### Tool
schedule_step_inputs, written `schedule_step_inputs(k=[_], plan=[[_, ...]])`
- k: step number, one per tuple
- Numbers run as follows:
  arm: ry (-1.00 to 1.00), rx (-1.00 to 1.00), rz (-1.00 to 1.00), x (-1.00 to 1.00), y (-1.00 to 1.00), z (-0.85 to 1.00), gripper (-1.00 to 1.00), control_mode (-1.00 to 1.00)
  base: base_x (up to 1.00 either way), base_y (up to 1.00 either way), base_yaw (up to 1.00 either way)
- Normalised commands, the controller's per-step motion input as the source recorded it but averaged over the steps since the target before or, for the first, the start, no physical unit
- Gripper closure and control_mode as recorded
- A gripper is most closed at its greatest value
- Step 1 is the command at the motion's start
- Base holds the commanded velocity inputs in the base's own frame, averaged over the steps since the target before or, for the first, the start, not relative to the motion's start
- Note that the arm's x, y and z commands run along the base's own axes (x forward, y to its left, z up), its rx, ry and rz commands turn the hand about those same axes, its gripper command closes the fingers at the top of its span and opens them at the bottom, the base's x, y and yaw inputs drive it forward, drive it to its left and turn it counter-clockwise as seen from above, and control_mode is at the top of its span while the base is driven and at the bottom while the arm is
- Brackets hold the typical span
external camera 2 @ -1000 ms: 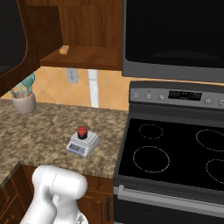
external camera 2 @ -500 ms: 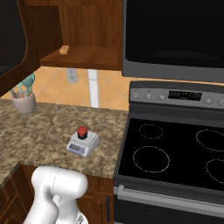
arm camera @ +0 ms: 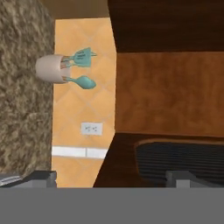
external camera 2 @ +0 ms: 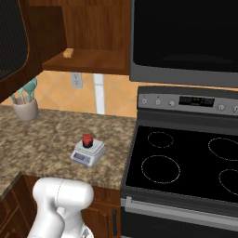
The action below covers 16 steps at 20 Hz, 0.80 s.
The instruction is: Pick the jam and place it on the digital scale for weighing, and close the cabinet.
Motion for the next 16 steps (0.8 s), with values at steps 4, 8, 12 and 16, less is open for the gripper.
schedule_step_inputs(k=[4,8,12,16], plan=[[-0.01,-0.02,-0.16,0.6,0.2,0.0,-1.0,-1.0,0.0,0.0,0.0],[0.0,0.0,-0.18,0.68,0.15,0.01,-1.0,-1.0,0.0,0.0,0.0],[-0.05,-0.02,-0.13,0.48,0.17,0.09,-1.0,-1.0,0.0,0.0,0.0],[-0.14,0.0,-0.14,0.11,-0.06,0.27,-1.0,-1.0,0.0,0.0,0.0]])
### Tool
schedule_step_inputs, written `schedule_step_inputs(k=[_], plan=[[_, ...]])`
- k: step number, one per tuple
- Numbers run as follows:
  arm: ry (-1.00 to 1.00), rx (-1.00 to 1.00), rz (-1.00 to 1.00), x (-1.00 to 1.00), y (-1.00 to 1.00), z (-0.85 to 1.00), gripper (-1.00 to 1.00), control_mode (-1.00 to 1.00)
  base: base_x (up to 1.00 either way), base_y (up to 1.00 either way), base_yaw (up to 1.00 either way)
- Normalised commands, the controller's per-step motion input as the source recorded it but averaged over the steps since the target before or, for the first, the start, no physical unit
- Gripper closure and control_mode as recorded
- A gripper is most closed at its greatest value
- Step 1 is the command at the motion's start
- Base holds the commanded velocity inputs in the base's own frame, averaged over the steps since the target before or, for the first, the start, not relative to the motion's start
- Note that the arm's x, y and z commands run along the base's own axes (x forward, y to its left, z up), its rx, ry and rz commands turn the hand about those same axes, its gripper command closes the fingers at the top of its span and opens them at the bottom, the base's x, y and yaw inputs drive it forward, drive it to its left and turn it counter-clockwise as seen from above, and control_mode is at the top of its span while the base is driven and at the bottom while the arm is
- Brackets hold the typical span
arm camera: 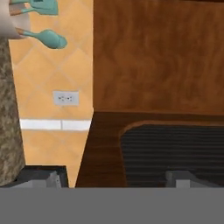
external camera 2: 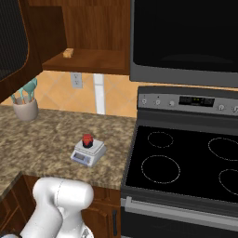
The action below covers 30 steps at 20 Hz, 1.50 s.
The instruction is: Pick the jam and place it on the digital scale for weighing, and close the cabinet.
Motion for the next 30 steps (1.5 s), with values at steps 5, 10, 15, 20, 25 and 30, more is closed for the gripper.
schedule_step_inputs(k=[5,10,15,20,25,30], plan=[[-0.12,0.02,-0.16,0.01,-0.47,0.5,-1.0,-1.0,0.0,0.0,0.0],[0.0,0.12,-0.11,-0.01,-0.83,0.31,-1.0,-1.0,0.0,0.0,0.0],[-0.01,0.2,-0.03,-0.31,-1.0,0.28,-1.0,-1.0,0.0,0.0,0.0],[-0.06,0.23,0.02,-0.21,-1.0,0.35,-1.0,-1.0,0.0,0.0,0.0],[0.0,0.28,0.13,0.28,-1.0,0.03,-1.0,-1.0,0.0,0.0,0.0],[0.0,0.26,0.18,0.87,-1.0,-0.03,-1.0,-1.0,0.0,0.0,0.0]])
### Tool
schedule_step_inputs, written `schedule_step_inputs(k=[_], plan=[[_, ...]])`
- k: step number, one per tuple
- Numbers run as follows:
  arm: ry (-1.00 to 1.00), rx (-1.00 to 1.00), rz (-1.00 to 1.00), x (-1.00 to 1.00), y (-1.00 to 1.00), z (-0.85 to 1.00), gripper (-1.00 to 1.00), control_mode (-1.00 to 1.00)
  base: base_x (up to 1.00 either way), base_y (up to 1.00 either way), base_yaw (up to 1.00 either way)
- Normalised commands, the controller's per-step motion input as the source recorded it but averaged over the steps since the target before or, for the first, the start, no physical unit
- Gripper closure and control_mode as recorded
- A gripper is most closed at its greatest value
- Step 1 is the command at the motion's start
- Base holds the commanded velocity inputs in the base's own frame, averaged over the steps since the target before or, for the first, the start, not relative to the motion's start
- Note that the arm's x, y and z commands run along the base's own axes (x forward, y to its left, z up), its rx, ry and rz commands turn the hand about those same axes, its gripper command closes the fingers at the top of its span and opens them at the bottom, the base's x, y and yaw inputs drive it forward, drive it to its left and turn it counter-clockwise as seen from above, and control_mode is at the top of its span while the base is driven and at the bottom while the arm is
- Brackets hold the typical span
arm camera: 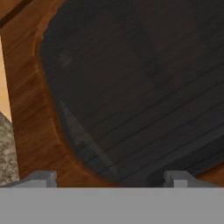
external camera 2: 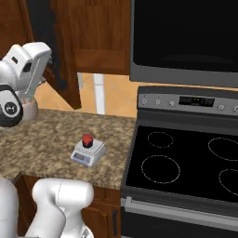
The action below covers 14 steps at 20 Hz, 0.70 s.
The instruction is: Pick the jam and place it on the digital scale for weighing, and close the cabinet.
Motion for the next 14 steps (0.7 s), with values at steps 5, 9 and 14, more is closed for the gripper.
schedule_step_inputs(k=[5,9,14], plan=[[0.0,0.2,0.16,1.0,-0.88,-0.03,-1.0,-1.0,0.0,0.0,0.0],[0.0,0.08,0.08,0.94,-0.35,-0.02,-1.0,-1.0,0.0,0.0,0.0],[0.0,0.0,0.0,1.0,0.0,-0.13,-1.0,-1.0,0.0,0.0,0.0]])
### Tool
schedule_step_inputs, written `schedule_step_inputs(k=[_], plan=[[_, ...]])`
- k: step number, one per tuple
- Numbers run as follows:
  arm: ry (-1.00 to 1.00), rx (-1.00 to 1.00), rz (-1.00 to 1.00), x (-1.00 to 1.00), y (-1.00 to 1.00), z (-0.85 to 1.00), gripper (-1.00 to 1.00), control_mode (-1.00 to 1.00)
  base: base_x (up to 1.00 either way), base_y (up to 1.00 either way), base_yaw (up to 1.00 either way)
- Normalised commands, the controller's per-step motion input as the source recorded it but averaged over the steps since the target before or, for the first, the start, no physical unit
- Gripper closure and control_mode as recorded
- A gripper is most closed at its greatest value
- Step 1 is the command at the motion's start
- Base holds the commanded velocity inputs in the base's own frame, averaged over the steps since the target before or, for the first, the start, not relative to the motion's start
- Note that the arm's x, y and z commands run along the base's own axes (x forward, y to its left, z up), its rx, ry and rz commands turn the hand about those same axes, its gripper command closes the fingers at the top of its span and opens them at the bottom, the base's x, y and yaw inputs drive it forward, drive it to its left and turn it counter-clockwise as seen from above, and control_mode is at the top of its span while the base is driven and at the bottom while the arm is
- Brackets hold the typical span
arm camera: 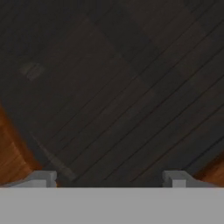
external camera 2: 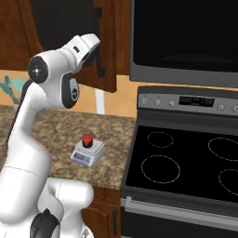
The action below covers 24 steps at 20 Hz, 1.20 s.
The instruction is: Pick the jam and place it on the digital scale for weighing, and close the cabinet.
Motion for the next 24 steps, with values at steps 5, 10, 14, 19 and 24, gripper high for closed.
schedule_step_inputs(k=[5,10,14,19,24], plan=[[0.02,0.0,0.0,1.0,0.0,-0.24,-1.0,-1.0,0.0,0.0,0.0],[0.01,0.0,0.0,1.0,0.0,-0.24,-1.0,-1.0,0.0,0.0,0.0],[0.15,0.0,0.0,0.96,0.0,-0.01,-1.0,-1.0,0.0,0.0,0.0],[0.18,0.02,0.0,0.81,0.0,0.0,-1.0,-1.0,0.0,0.0,0.0],[0.01,0.0,0.0,0.45,-0.08,-0.02,-1.0,-1.0,0.0,0.0,0.0]])
